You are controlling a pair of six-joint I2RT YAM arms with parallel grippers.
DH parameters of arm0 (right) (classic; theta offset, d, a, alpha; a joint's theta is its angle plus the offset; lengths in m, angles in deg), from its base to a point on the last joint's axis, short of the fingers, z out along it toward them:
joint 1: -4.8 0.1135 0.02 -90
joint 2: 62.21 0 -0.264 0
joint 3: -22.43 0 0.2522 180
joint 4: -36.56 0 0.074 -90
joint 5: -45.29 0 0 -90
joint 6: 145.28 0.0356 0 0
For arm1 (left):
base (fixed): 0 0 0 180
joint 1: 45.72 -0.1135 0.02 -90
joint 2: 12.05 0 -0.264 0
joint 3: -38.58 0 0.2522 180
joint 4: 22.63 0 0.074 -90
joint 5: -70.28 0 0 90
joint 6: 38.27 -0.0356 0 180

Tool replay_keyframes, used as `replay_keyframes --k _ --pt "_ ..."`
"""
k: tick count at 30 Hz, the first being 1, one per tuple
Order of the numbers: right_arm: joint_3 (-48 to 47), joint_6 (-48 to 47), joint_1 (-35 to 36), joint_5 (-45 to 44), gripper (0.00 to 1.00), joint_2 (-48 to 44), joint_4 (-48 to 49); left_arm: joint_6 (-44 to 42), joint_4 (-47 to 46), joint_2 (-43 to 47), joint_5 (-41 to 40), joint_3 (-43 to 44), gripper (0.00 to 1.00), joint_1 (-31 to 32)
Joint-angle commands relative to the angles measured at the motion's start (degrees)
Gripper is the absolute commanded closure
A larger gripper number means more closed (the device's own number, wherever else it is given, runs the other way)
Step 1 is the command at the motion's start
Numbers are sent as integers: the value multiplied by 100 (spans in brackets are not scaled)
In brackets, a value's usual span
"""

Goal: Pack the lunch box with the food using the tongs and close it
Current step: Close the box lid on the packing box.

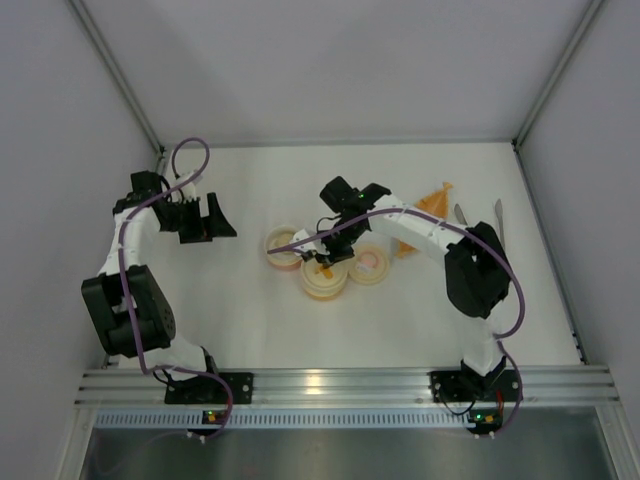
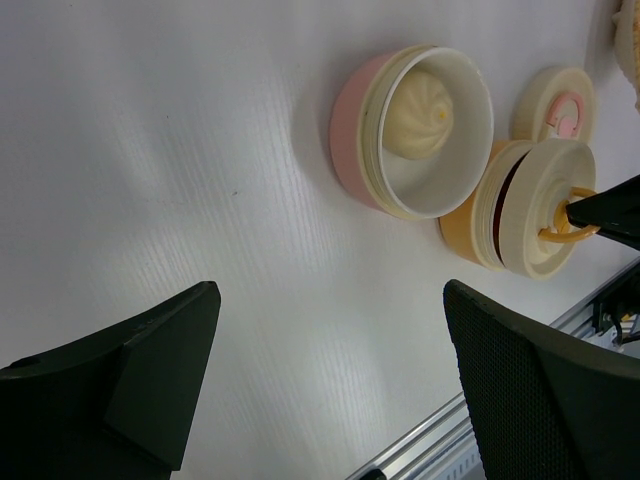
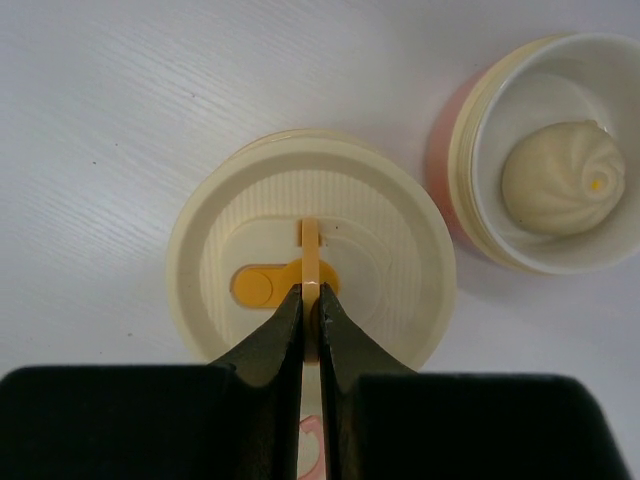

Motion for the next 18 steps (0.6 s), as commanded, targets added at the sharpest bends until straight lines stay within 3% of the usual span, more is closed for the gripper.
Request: replay_keyframes --k 1,18 --pt "-299 -223 83 321 100 69 -393 1 -165 -73 84 -47 2 2" --pt "-536 50 145 153 100 218 -278 18 -262 -73 49 -205 2 2"
